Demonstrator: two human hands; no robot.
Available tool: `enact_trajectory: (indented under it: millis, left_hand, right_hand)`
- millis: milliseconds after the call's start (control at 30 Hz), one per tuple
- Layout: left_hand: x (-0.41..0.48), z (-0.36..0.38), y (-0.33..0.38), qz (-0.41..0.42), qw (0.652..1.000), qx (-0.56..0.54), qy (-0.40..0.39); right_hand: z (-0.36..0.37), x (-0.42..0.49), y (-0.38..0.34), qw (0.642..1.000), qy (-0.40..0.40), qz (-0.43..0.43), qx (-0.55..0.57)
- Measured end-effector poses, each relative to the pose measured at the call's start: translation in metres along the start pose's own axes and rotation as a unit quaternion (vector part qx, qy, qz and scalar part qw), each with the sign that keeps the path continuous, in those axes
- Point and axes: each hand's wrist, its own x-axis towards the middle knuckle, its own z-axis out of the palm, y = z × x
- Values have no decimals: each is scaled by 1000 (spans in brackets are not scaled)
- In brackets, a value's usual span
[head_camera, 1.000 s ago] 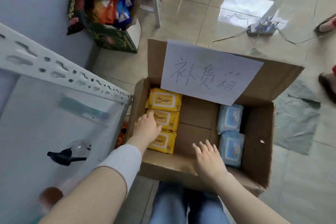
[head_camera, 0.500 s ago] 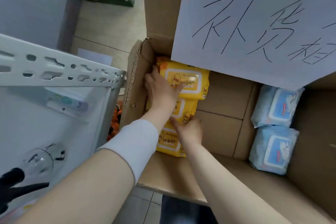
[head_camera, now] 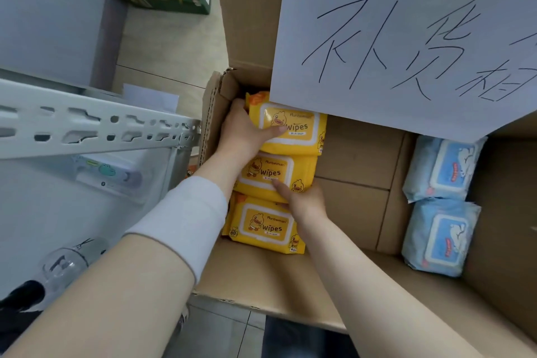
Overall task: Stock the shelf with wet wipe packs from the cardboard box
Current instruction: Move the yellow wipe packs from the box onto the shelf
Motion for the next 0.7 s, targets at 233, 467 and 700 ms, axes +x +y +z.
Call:
enact_trajectory:
  millis: [233, 467, 700]
  left_hand:
    - [-8, 5, -5, -32, 996, -84, -23]
    - [-55, -2, -18, -31, 989, -137, -56]
    - [-160, -29, -42, -79, 973, -215, 28]
  right_hand:
    - [-39, -9, 8, 988, -84, 37, 121]
    - [-114, -39, 28, 991, -87, 29, 96]
    - [-184, -107, 37, 995, -95, -13, 10]
